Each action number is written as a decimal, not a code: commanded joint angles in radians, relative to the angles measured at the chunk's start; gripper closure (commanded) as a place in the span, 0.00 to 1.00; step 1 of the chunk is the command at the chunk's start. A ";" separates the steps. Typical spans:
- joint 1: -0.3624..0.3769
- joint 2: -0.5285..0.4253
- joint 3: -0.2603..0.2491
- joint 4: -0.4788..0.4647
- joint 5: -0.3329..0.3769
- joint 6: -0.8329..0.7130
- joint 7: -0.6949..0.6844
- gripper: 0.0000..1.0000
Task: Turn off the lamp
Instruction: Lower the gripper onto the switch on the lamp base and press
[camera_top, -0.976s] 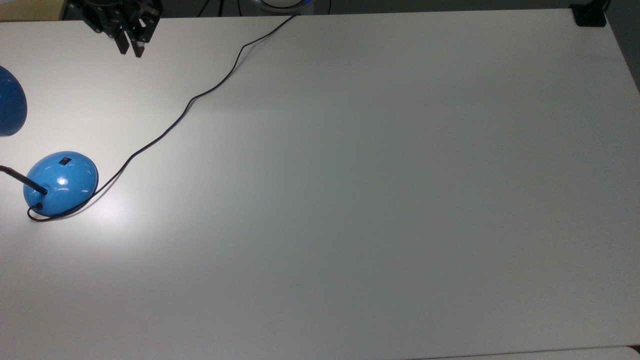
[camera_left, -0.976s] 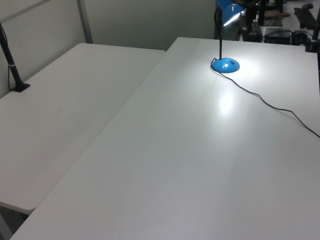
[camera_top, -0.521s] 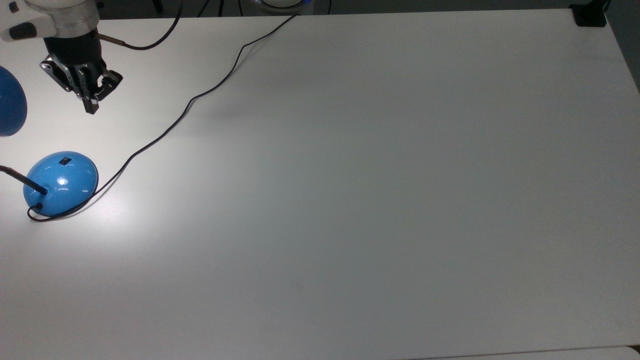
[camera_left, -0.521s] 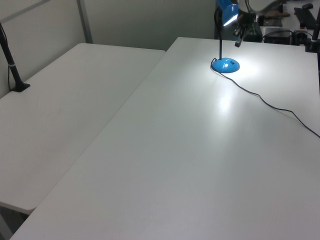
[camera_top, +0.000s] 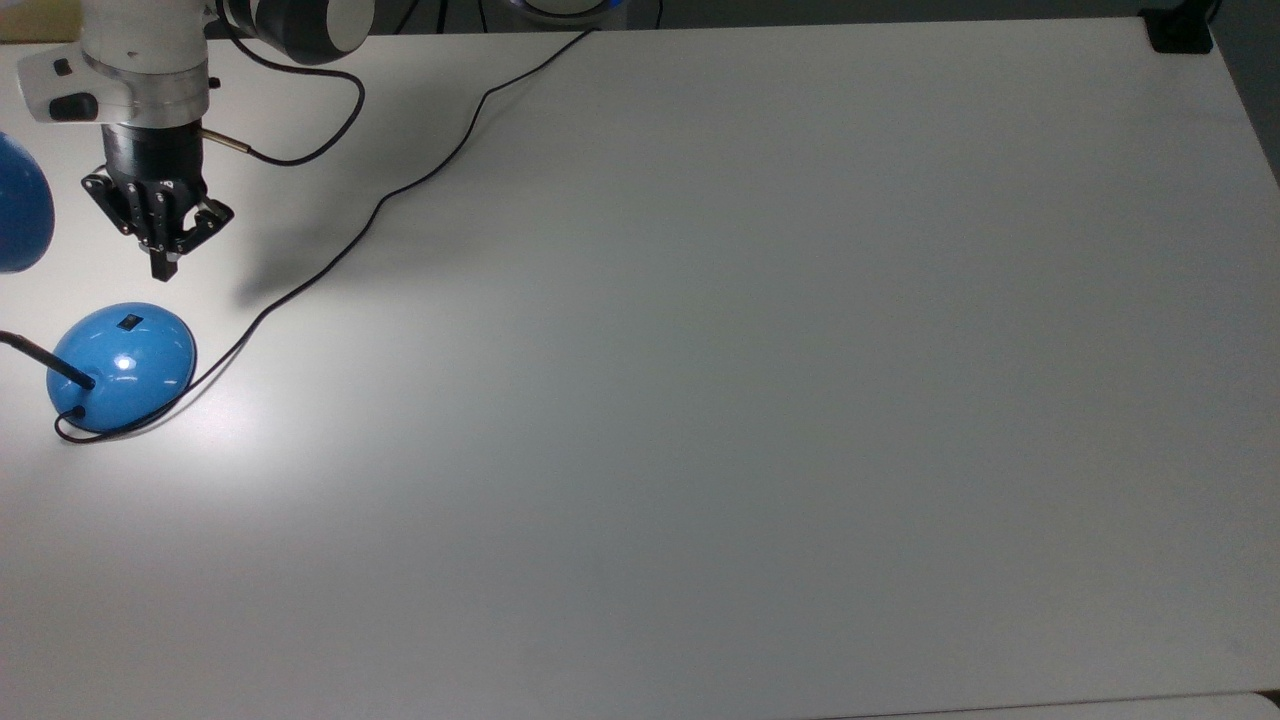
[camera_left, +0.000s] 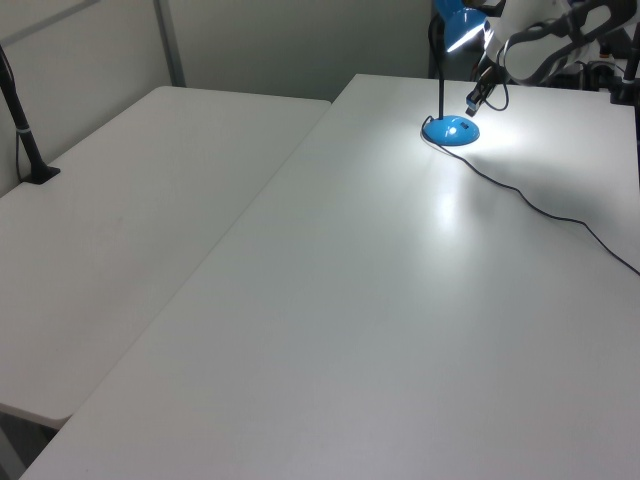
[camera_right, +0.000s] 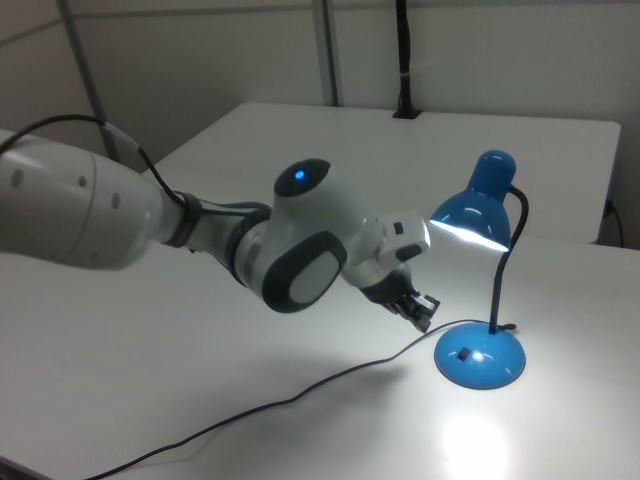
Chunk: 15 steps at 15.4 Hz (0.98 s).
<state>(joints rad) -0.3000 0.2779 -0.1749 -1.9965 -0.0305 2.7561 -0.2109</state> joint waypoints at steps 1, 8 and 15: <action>-0.019 0.059 -0.009 -0.002 0.027 0.117 -0.047 1.00; -0.048 0.145 -0.008 0.048 0.040 0.223 -0.042 1.00; -0.048 0.168 -0.006 0.071 0.044 0.223 -0.042 1.00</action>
<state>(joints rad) -0.3529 0.4280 -0.1770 -1.9388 -0.0106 2.9620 -0.2240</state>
